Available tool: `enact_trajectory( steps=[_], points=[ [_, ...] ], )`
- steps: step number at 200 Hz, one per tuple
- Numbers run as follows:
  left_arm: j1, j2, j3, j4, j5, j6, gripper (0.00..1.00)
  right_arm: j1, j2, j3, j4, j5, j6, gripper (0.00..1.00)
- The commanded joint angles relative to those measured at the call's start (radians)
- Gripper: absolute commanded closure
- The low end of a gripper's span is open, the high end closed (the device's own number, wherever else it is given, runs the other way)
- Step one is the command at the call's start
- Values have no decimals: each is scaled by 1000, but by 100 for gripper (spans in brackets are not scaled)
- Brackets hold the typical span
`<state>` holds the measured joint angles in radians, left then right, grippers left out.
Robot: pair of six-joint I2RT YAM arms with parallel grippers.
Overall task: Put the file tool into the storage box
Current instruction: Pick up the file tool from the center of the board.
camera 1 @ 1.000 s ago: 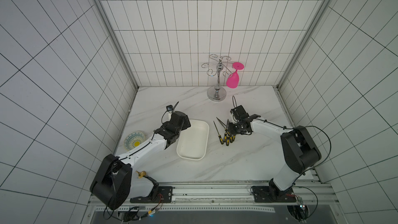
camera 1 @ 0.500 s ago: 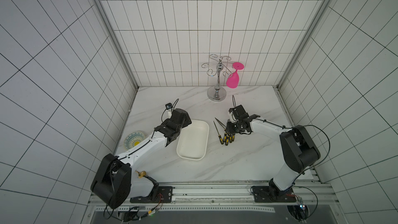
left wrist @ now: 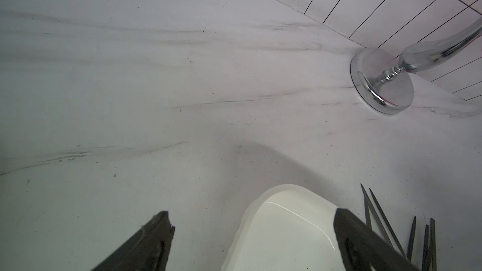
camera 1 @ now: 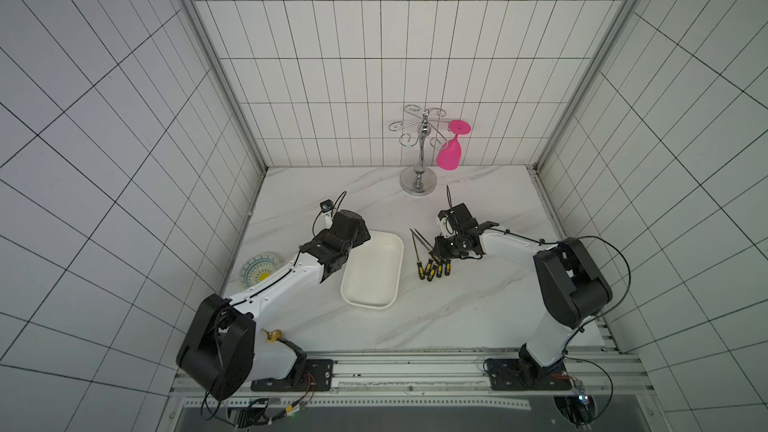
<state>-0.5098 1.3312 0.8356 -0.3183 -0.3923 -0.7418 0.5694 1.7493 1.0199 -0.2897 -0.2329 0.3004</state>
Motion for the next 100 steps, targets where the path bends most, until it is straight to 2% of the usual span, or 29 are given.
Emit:
enact_trajectory(
  steps=[1,14,29,71,100],
  points=[
    [-4,6,16,-5,-7,-4,1,4,29,-20,-27,-18,3,68],
    [-5,5,16,-5,-5,-7,1,4,34,-17,-35,-14,5,62],
    [-5,5,17,-5,-3,-8,1,6,40,-12,-45,-7,3,61],
    [-4,3,16,-5,-5,-12,1,4,67,11,-106,79,-1,69],
    [-5,5,16,-5,-3,-15,1,1,66,17,-134,147,3,70]
  ],
)
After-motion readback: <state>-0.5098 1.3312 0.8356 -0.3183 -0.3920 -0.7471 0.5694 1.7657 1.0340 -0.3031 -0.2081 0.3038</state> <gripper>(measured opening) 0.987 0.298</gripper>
